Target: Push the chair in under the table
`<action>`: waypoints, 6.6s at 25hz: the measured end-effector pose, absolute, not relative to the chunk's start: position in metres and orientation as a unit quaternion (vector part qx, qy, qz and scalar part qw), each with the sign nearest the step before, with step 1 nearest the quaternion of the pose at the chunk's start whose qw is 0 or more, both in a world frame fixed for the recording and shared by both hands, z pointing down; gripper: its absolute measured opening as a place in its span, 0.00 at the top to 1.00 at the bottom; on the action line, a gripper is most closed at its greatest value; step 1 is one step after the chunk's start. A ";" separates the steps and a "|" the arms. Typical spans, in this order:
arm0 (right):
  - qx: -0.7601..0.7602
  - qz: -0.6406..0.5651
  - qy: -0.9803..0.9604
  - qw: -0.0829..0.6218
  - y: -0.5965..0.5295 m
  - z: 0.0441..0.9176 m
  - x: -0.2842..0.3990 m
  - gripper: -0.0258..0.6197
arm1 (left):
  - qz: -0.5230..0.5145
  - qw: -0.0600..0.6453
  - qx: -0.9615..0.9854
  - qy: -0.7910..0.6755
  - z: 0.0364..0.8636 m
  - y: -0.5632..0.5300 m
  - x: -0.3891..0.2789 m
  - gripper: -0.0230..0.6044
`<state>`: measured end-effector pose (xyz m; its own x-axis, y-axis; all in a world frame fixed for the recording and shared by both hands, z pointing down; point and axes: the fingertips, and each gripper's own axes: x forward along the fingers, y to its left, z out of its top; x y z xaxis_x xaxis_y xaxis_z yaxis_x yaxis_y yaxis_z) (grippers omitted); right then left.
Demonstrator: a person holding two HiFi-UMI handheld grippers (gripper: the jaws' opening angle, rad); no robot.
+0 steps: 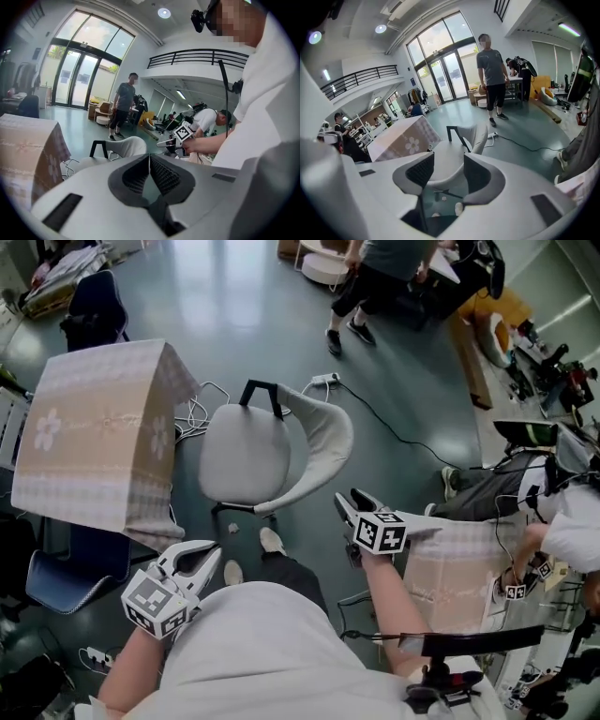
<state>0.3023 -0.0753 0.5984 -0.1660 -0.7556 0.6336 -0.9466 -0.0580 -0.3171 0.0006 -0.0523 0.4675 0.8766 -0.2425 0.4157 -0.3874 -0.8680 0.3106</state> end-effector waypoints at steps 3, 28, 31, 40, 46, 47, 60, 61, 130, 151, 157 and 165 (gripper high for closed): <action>0.627 0.385 -0.666 0.124 -0.126 0.621 0.338 0.61 | 0.183 0.201 0.942 -0.196 0.460 -0.080 0.018 0.94; 0.573 0.507 -0.586 0.265 -0.245 0.763 0.407 0.78 | 0.169 0.242 0.892 -0.342 0.453 -0.173 0.003 0.94; 0.573 0.497 -0.589 0.278 -0.247 0.763 0.399 0.79 | 0.164 0.244 0.891 -0.345 0.456 -0.176 -0.006 0.94; 0.570 0.497 -0.596 0.270 -0.283 0.761 0.353 0.80 | 0.160 0.251 0.892 -0.340 0.461 -0.189 -0.032 0.94; 0.562 0.499 -0.603 0.267 -0.304 0.762 0.318 0.80 | 0.152 0.260 0.886 -0.353 0.464 -0.191 -0.055 0.94; 0.561 0.500 -0.604 0.267 -0.307 0.762 0.313 0.80 | 0.151 0.261 0.885 -0.356 0.464 -0.191 -0.060 0.94; 0.553 0.507 -0.609 0.258 -0.342 0.761 0.240 0.80 | 0.142 0.272 0.872 -0.381 0.468 -0.188 -0.112 0.94; 0.553 0.508 -0.608 0.257 -0.344 0.761 0.233 0.80 | 0.142 0.273 0.871 -0.382 0.469 -0.187 -0.115 0.94; 0.364 0.224 -0.877 0.220 -0.034 0.492 0.029 0.94 | 0.136 0.217 0.929 -0.269 0.462 -0.026 -0.083 0.94; 0.358 0.192 -0.891 0.202 0.028 0.473 0.052 0.94 | 0.146 0.194 0.938 -0.249 0.452 0.033 -0.040 0.94; 0.366 0.212 -0.884 0.197 0.045 0.482 0.054 0.94 | 0.165 0.204 0.938 -0.227 0.462 0.045 -0.034 0.94; 0.369 0.228 -0.882 0.184 0.053 0.496 0.059 0.94 | 0.179 0.202 0.937 -0.222 0.470 0.054 -0.029 0.94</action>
<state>0.0594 0.0527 0.4958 -0.6604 -0.5663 0.4932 -0.7342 0.6247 -0.2658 -0.0289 0.0537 0.4696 0.8371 -0.3437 0.4256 -0.4885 -0.8199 0.2987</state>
